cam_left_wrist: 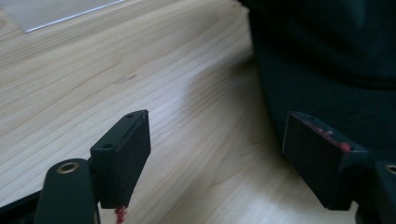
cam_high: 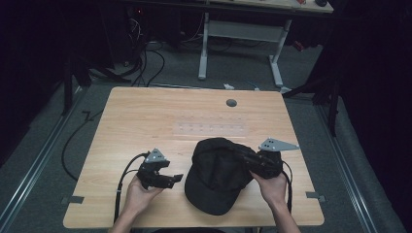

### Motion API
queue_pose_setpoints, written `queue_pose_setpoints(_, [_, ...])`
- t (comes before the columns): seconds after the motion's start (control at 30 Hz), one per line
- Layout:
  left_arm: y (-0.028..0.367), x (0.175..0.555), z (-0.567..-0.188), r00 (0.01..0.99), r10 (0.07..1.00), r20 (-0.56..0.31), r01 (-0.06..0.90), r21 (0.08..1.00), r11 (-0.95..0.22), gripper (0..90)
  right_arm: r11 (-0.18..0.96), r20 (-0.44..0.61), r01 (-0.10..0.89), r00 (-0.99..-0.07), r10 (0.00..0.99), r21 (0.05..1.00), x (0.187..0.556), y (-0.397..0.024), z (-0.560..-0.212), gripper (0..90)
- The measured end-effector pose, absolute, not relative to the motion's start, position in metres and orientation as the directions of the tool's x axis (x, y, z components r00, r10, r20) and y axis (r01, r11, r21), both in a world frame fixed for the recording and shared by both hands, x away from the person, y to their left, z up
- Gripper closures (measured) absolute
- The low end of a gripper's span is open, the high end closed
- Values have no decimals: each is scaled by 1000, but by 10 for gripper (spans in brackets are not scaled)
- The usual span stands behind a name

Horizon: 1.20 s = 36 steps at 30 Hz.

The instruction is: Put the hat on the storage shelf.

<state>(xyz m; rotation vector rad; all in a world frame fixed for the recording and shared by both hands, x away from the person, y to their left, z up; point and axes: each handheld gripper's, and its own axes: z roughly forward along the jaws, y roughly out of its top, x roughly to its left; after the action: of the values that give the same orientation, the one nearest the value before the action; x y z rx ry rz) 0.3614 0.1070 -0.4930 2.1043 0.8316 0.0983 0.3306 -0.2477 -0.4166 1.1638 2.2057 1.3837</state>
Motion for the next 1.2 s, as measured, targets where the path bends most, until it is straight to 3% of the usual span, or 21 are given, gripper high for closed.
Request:
queue_pose_setpoints(0.8, [81, 361, -486, 854, 418, -309, 499, 713, -492, 234, 236, 158, 414, -721, 674, 879, 334, -237, -405, 833])
queue_pose_setpoints(1.2, [83, 361, -483, 859, 383, -341, 501, 717, -485, 334, 241, 153, 386, -753, 640, 891, 339, -230, -401, 833])
